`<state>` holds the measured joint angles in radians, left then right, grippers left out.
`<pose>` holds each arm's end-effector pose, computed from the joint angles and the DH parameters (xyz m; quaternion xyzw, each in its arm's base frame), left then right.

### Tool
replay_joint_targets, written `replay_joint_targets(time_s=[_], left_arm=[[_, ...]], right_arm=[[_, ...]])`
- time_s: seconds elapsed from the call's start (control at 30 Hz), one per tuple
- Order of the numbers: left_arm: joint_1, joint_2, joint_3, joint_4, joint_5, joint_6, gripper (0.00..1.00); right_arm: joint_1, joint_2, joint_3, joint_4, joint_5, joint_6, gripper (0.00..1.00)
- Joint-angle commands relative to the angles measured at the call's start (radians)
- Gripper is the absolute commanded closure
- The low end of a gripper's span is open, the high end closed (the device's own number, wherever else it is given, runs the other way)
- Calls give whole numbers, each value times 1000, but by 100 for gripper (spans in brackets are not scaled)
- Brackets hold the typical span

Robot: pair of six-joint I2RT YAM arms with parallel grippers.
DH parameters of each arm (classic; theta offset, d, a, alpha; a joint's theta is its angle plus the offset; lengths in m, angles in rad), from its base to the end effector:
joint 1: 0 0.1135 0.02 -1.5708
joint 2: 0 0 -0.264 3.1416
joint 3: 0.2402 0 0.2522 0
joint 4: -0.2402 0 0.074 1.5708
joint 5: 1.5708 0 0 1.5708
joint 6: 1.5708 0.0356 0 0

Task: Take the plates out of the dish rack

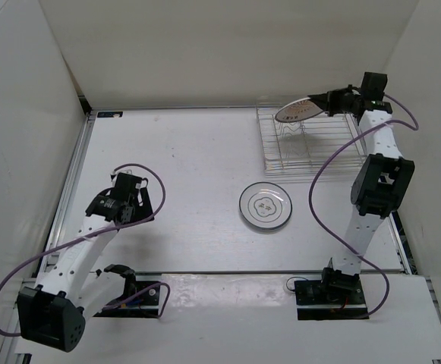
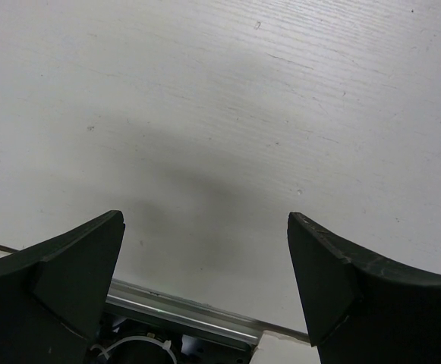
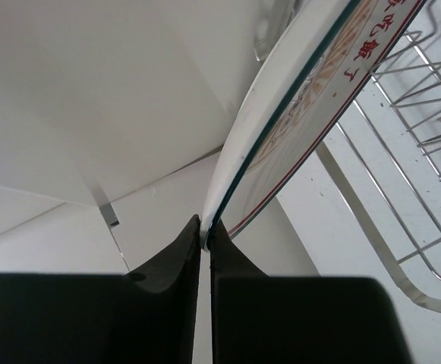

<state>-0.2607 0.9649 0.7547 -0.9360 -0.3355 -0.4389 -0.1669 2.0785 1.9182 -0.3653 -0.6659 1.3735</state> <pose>0.1635 -0.0315 0.2400 -0.1208 0.9569 0.0821 0.2511 0.4848 -0.0594 0.3132 0.4531 0.7014 0.5008 0.2278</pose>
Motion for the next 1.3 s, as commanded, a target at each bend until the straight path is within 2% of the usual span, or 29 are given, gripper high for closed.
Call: replay_joint_targets(time_s=[0.0, 0.2, 0.37, 0.4, 0.47, 0.6, 0.63, 0.7, 0.73, 0.77, 0.8, 0.83, 0.9, 1.13, 1.27], left_arm=[[6, -35, -15, 17, 10, -6, 0], [5, -67, -20, -1, 12, 0, 0], [-6, -97, -29, -23, 13, 5, 0], [-21, -107, -35, -27, 15, 5, 0], [-34, -115, -48, -26, 10, 6, 0], [-95, -127, -64, -24, 1, 5, 0], [-101, -140, -72, -24, 3, 3, 0], [-123, -147, -83, -23, 3, 5, 0], [-133, -158, -87, -26, -6, 8, 0], [-138, -166, -89, -33, -7, 9, 0], [-140, -169, -95, -35, -14, 12, 0], [-147, -184, -101, -38, -17, 9, 0], [-152, -199, -113, -50, -26, 8, 0], [-186, -230, -140, -69, -48, -8, 0], [-210, -248, -153, -83, -59, -9, 0]], right_arm=[[-11, -77, 70, 68, -49, 15, 100], [1, -119, 163, 60, -90, 26, 100], [59, -221, 153, -104, -127, -65, 100], [107, -247, 160, -217, -110, -150, 100], [148, -277, 151, -382, -95, -203, 100], [386, -325, 88, -532, 6, -341, 100], [486, -325, 88, -553, 34, -359, 100], [558, -290, 122, -651, 81, -390, 100], [649, -276, 142, -717, 153, -419, 100], [679, -238, 166, -791, 181, -424, 100], [701, -213, 270, -890, 213, -427, 100], [761, -134, 307, -931, 291, -421, 100], [803, -81, 396, -1016, 318, -416, 100], [926, 110, 439, -1057, 373, -369, 100], [975, 185, 426, -1100, 429, -270, 100]])
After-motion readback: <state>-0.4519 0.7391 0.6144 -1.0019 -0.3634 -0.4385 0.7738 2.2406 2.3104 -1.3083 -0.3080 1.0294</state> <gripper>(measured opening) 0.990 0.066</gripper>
